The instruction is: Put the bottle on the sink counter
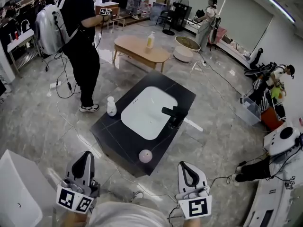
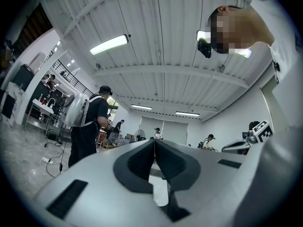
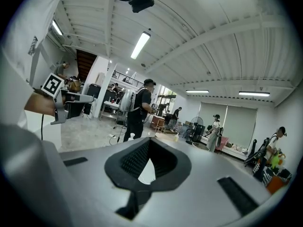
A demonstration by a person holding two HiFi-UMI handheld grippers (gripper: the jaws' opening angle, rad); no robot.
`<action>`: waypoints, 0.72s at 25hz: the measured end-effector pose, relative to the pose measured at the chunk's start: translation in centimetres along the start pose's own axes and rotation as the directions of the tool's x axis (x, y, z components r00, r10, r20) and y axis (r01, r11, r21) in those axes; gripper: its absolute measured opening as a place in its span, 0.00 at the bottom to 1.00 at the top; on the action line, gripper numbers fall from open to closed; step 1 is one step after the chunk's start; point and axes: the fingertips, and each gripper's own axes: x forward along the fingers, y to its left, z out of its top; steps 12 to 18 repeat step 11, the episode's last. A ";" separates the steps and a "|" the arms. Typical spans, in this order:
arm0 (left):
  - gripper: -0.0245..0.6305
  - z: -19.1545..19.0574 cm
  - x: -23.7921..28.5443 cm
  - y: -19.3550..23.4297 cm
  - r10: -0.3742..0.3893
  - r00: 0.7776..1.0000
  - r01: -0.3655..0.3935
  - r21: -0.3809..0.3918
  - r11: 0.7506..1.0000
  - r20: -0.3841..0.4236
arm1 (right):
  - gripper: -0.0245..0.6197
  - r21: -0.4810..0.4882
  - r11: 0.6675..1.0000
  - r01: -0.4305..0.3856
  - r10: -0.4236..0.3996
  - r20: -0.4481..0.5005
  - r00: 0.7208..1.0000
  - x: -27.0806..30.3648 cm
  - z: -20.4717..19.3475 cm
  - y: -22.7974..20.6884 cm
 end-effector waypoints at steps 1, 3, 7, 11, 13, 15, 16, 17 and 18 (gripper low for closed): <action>0.06 -0.2 0.1 0.0 0.000 1.000 0.000 0.000 1.000 -0.001 | 0.05 -0.002 1.000 -0.003 0.003 -0.002 1.000 0.1 -0.2 0.1; 0.06 -0.7 0.3 0.0 -0.001 1.000 0.001 -0.001 1.000 -0.002 | 0.05 -0.002 1.000 -0.007 0.007 -0.008 1.000 0.3 -0.7 0.2; 0.06 -0.6 0.2 0.1 -0.002 1.000 0.001 -0.004 1.000 -0.005 | 0.05 -0.004 1.000 -0.005 0.005 -0.001 1.000 0.4 -0.4 0.2; 0.06 -0.3 0.2 0.2 -0.002 1.000 0.002 -0.004 1.000 -0.005 | 0.05 -0.001 1.000 0.001 -0.001 0.002 1.000 0.3 0.0 0.2; 0.06 -0.3 0.2 0.2 -0.002 1.000 0.002 -0.004 1.000 -0.005 | 0.05 -0.001 1.000 0.001 -0.001 0.002 1.000 0.3 0.0 0.2; 0.06 -0.3 0.2 0.2 -0.002 1.000 0.002 -0.004 1.000 -0.005 | 0.05 -0.001 1.000 0.001 -0.001 0.002 1.000 0.3 0.0 0.2; 0.06 -0.3 0.2 0.2 -0.002 1.000 0.002 -0.004 1.000 -0.005 | 0.05 -0.001 1.000 0.001 -0.001 0.002 1.000 0.3 0.0 0.2; 0.06 -0.3 0.2 0.2 -0.002 1.000 0.002 -0.004 1.000 -0.005 | 0.05 -0.001 1.000 0.001 -0.001 0.002 1.000 0.3 0.0 0.2; 0.06 -0.3 0.2 0.2 -0.002 1.000 0.002 -0.004 1.000 -0.005 | 0.05 -0.001 1.000 0.001 -0.001 0.002 1.000 0.3 0.0 0.2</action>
